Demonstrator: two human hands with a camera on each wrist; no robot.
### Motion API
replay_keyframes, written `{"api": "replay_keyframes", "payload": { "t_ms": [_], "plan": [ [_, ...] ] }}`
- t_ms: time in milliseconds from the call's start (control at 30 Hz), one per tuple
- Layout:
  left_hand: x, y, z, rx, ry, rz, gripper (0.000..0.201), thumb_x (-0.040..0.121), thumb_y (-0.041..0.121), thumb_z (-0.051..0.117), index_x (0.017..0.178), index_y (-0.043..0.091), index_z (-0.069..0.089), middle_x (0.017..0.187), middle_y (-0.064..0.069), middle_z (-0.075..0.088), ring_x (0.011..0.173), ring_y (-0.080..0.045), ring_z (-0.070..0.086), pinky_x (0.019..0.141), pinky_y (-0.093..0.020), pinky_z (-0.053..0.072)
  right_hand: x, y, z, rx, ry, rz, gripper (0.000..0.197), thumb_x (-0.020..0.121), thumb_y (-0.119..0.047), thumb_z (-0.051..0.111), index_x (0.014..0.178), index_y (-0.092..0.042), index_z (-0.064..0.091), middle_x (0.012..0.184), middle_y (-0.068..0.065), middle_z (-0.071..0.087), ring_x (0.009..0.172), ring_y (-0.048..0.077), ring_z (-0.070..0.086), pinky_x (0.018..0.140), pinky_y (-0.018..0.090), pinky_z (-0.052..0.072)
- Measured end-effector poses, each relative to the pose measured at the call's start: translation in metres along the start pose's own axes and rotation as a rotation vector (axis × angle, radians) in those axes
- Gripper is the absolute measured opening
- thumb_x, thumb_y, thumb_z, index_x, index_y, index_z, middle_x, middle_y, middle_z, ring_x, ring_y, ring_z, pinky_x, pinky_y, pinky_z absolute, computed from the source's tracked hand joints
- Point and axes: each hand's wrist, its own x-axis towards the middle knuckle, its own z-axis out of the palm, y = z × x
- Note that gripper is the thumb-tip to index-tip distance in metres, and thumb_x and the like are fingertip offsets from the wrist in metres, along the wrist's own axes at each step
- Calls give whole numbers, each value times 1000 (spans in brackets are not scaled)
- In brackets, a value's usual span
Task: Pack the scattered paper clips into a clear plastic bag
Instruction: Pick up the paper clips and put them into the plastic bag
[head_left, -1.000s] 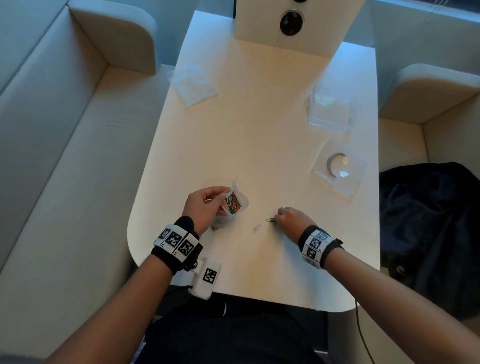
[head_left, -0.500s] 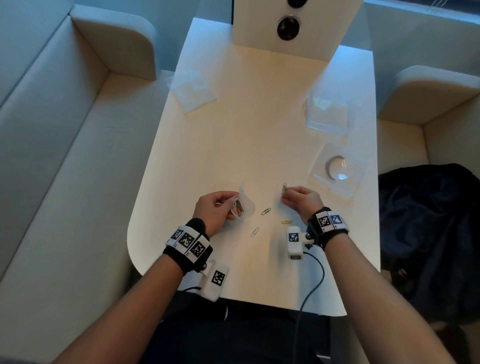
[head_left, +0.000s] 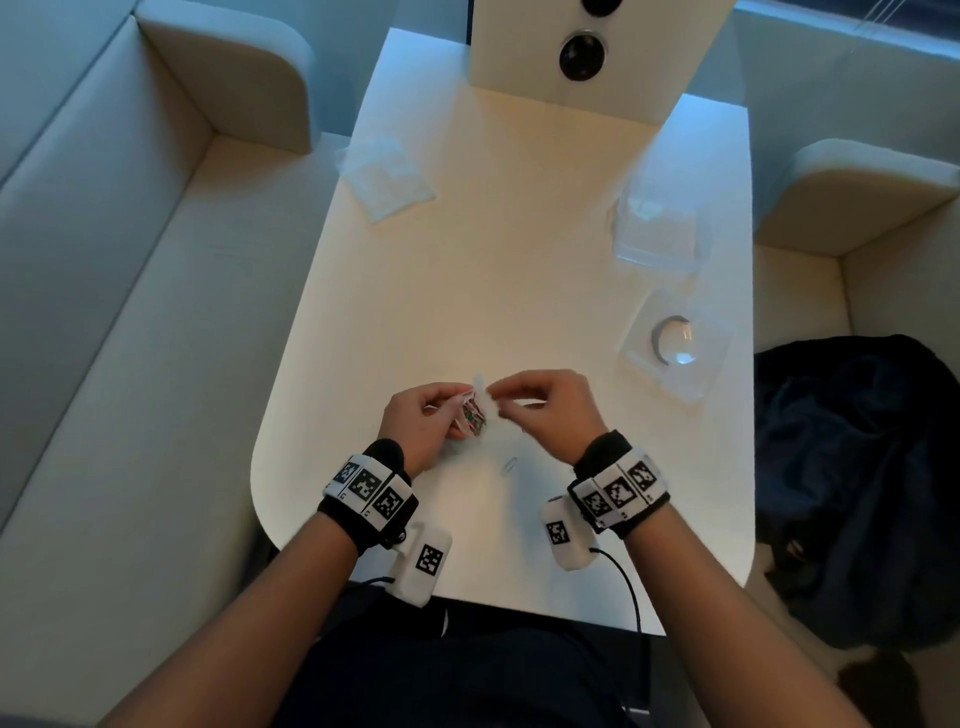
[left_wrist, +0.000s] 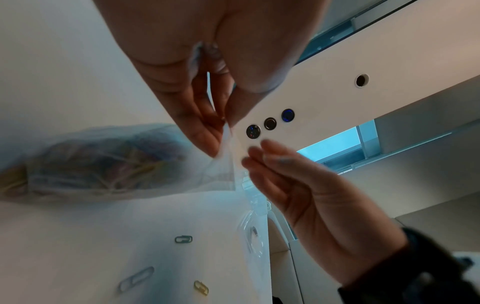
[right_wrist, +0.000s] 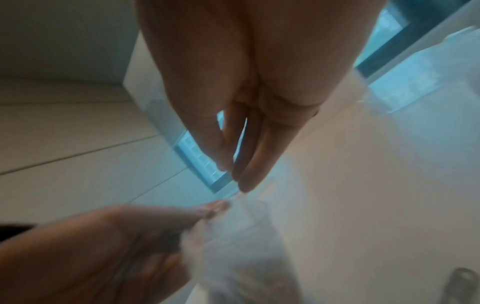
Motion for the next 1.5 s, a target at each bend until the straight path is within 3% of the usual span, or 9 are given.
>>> {"api": "replay_keyframes", "payload": {
  "t_ms": [100,233,400,600,800,1000,1300,1400,1500],
  "plan": [
    [-2,0,-5,-8,3,-14,22,93,16,63,88,33,75,95,-10,75,72,-19,71,76,-59,58,3,31,-11,-170,207,122,25,87,-4,59,105,-14,74,107,3,73,99,16,70,91,22,53],
    [-2,-1,-8,-31,-18,-8,21,94,13,62,92,29,75,99,-12,74,69,-14,70,76,-48,61,-13,78,21,-669,-169,277,50,98,-14,44,147,-11,35,155,17,30,141,31,32,115,35,27],
    [-1,-4,-11,-59,-35,-12,21,94,12,62,91,29,75,100,-11,75,73,-15,72,79,-37,61,-46,94,64,-871,-300,65,63,91,6,34,151,-8,22,159,25,4,148,38,9,118,44,27],
    [0,-6,-14,-63,-47,-21,19,93,14,63,92,28,75,99,-10,74,77,-19,73,79,-38,61,-66,105,65,-1056,-372,-164,53,57,9,77,109,4,67,116,27,62,104,39,65,65,37,62],
    [0,-9,-19,-50,-44,-32,18,94,14,62,96,26,75,100,-11,74,75,-18,74,78,-38,62,-44,107,47,-1201,-487,-304,25,63,6,71,86,-4,69,82,9,60,69,24,57,48,31,54],
    [1,-13,-23,-56,-38,-29,18,94,12,61,98,24,75,100,-10,73,73,-15,72,73,-31,60,-18,92,37,-1079,-559,-135,20,92,-4,51,101,-5,69,99,12,64,90,30,63,80,38,54],
    [2,-14,-19,-63,-46,-31,17,94,11,61,99,20,75,100,-14,74,76,-21,72,73,-31,61,-1,81,40,-990,-481,183,7,76,-13,64,76,-7,68,82,9,68,73,26,65,62,27,52],
    [3,-15,-19,-59,-48,-30,17,94,12,62,97,22,75,99,-14,74,78,-25,73,74,-32,61,-6,96,20,-641,-344,286,7,73,-13,71,75,-20,69,73,-2,65,68,15,61,65,21,47],
    [4,-16,-16,-62,-49,-31,17,94,12,62,97,23,75,99,-13,74,80,-27,73,75,-34,61,-19,111,-6,134,-129,474,18,81,2,67,94,-10,73,76,3,63,70,14,64,71,24,55]
  ]
}}
